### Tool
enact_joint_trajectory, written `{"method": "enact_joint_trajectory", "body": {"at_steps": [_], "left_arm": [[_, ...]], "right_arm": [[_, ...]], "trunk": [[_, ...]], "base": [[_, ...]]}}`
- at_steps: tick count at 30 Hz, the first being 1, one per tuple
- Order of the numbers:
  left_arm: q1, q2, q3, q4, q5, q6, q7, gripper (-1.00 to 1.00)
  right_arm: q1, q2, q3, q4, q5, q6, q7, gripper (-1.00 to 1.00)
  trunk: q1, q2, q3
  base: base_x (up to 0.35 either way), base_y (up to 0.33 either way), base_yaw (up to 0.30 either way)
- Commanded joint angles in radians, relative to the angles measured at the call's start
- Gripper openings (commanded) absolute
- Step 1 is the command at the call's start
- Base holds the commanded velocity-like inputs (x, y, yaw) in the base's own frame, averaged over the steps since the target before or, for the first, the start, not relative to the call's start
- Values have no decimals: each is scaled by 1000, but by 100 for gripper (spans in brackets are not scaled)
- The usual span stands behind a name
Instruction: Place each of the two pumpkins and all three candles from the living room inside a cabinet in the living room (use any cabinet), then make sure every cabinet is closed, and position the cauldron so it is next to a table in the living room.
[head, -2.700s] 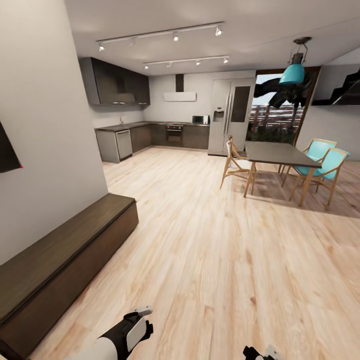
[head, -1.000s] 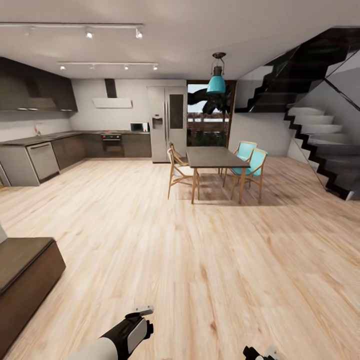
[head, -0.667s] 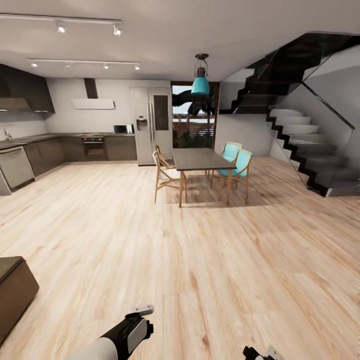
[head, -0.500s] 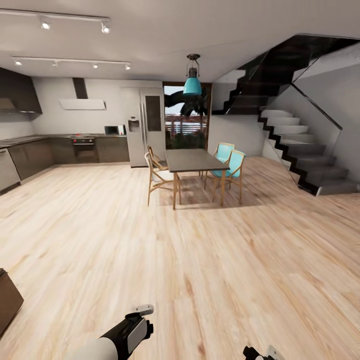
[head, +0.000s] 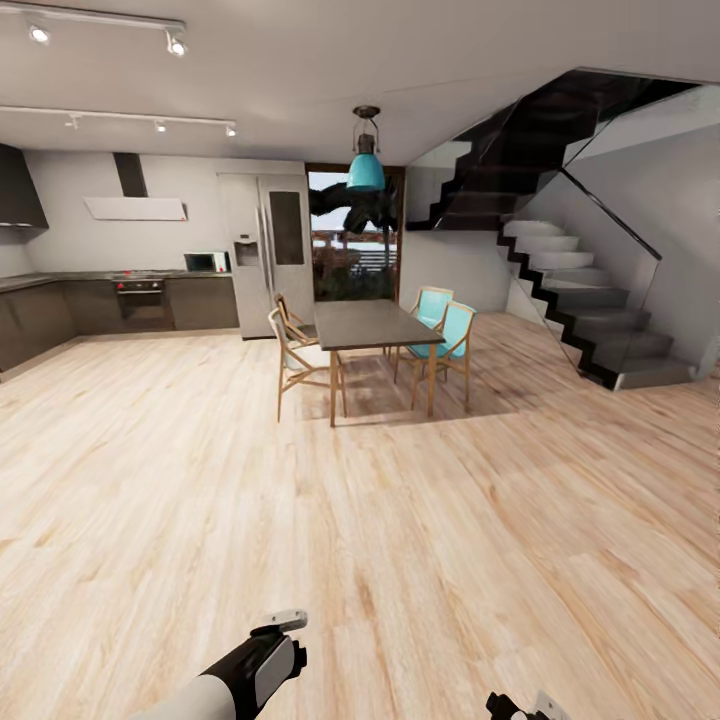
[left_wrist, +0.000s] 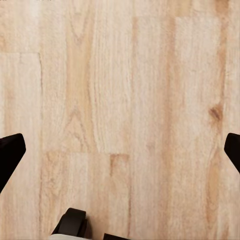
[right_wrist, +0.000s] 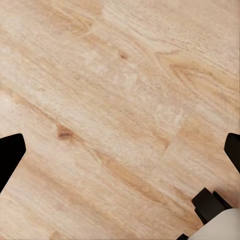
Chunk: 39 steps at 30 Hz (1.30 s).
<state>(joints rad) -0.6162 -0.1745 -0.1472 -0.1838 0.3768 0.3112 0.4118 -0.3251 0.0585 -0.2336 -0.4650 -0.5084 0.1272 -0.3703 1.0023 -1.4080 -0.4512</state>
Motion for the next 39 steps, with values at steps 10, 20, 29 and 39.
{"method": "enact_joint_trajectory", "body": {"at_steps": [10,20,29,39], "left_arm": [[1,0,-8,-2,8,2,7,100],[1,0,-8,-2,8,-1,7,100],[1,0,-8,-2,8,-1,7,100],[1,0,-8,-2,8,-1,7,100]], "right_arm": [[0,1,-3,-3,-6,4,-5,100],[0,1,-2,-4,-6,3,-4,100],[0,1,-3,-3,-7,4,0,100],[0,1,-4,-3,-7,7,-4,100]], "trunk": [[0,-1,-11],[0,-1,-23],[0,-1,-29],[0,-1,-35]], "base": [[122,29,-157],[336,84,-82],[170,15,-114],[17,9,-250]]}}
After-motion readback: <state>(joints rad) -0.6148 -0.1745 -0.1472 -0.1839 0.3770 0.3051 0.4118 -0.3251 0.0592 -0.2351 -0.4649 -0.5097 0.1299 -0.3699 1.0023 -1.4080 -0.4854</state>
